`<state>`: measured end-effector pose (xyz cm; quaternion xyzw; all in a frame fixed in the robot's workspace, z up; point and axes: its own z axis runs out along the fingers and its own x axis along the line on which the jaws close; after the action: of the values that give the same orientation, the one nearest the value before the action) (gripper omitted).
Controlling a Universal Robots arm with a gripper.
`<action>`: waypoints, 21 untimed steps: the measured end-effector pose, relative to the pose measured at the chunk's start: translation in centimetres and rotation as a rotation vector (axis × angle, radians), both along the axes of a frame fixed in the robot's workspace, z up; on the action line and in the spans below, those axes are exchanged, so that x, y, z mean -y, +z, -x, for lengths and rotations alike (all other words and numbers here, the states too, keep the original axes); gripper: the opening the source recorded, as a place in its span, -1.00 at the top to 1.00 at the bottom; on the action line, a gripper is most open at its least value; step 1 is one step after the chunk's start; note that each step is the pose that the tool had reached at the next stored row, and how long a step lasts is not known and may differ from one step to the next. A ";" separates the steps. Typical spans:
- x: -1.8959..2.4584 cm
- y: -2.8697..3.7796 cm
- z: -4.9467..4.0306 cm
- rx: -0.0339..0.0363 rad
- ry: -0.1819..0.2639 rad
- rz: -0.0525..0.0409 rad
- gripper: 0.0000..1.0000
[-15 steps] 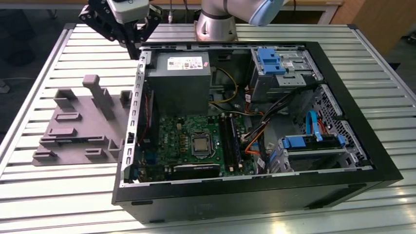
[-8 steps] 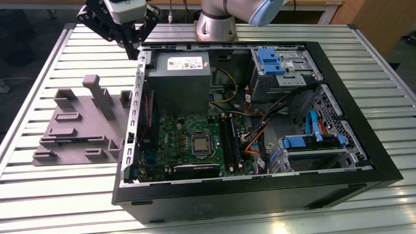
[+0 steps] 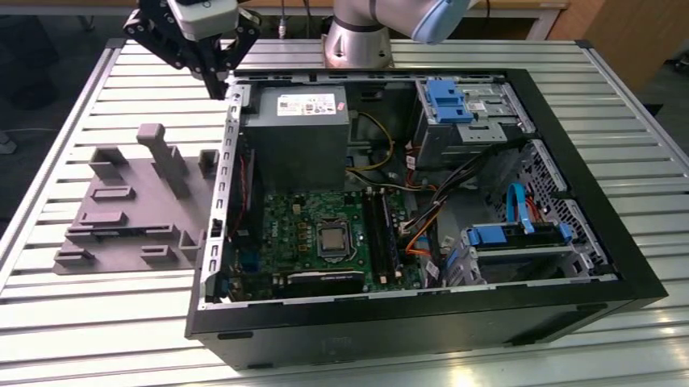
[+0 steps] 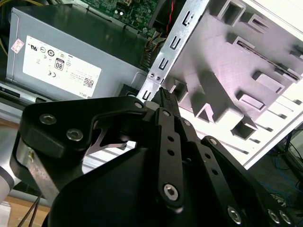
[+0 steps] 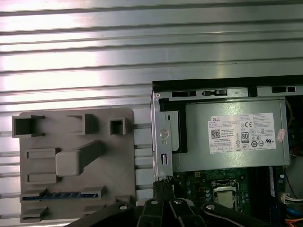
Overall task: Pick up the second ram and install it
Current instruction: 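Reach for the second ram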
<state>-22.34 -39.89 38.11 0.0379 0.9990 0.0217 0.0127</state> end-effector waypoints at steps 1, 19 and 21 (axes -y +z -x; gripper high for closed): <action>0.00 -0.01 0.04 0.0000 0.000 0.0000 0.79; 0.00 -0.12 0.79 -0.0001 0.000 0.0000 0.79; 0.00 -0.13 0.88 -0.0001 0.000 0.0000 0.79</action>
<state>-23.22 -39.89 37.98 0.0379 0.9990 0.0217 0.0126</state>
